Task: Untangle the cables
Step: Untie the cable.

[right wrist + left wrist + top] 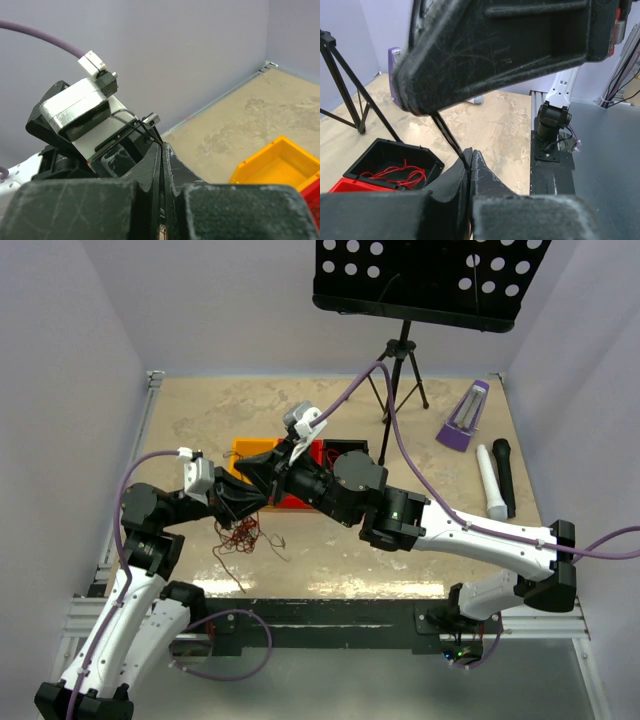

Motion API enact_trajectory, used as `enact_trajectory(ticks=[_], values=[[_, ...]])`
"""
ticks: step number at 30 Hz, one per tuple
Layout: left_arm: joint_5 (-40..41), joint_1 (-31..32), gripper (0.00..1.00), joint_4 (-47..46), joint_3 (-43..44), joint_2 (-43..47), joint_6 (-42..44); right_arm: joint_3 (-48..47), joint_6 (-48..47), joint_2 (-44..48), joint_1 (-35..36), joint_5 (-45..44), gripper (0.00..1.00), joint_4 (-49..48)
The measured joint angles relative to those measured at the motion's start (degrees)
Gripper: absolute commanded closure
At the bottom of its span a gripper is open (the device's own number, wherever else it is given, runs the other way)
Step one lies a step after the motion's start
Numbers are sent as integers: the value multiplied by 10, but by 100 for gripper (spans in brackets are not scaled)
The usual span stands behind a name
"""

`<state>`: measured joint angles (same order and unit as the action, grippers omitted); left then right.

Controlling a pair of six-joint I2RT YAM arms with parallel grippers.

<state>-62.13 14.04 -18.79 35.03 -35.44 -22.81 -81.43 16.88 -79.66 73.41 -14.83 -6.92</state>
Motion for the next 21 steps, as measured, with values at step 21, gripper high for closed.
enact_trajectory(ticks=[21], values=[[-17, 3, 83, 94, 5, 0, 51, -39, -17, 31, 0, -22, 100, -75]])
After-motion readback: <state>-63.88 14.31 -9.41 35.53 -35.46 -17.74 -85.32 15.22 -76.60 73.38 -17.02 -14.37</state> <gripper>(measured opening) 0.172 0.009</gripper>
